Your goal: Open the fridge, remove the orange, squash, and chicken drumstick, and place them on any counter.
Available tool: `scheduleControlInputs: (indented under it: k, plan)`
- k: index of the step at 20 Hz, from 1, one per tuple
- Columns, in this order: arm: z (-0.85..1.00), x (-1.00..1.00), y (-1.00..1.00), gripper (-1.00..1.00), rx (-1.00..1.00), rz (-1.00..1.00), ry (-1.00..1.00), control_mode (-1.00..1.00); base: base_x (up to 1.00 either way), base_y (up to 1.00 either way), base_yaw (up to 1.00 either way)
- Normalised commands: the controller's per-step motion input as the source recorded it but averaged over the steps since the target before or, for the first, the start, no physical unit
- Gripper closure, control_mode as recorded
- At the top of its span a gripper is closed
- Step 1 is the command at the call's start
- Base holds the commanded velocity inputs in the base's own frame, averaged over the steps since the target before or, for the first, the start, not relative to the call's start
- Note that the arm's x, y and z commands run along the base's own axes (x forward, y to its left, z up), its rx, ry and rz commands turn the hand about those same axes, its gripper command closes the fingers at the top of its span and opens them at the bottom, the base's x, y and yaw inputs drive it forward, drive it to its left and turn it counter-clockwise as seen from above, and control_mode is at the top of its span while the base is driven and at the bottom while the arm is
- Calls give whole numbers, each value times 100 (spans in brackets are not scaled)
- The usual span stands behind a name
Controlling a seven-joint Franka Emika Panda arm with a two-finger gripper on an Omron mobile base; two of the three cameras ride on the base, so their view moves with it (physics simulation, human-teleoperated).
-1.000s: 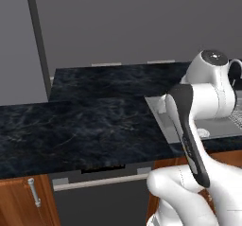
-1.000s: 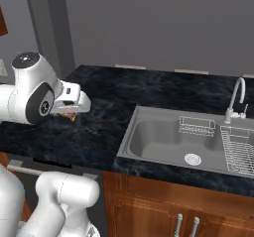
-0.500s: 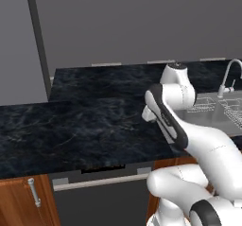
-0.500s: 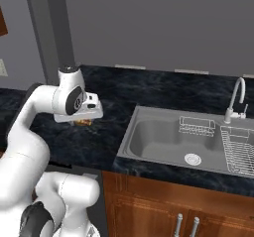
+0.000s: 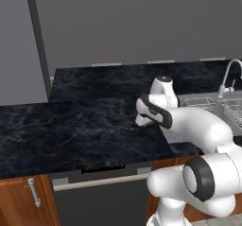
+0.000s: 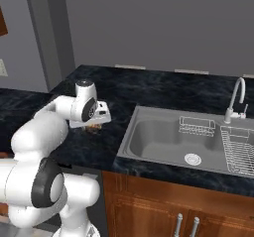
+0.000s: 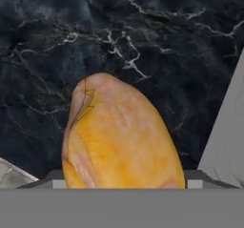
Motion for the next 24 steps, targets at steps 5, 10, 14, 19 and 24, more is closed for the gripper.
scheduleControlInputs:
  k: [5, 10, 14, 19, 24]
  plan:
    - [-89, 58, 0, 100, -6, 0, 10, -100, 0, 0, 0]
    - [-81, 31, 0, 100, -2, 0, 1, -100, 0, 0, 0]
    - [-32, 16, 0, 100, 0, 0, 0, -100, 0, 0, 0]
    - [-7, 4, 0, -100, 0, 0, 0, -100, 0, 0, 0]
    - [0, 0, -1, -100, 0, 0, 0, -100, 0, 0, 0]
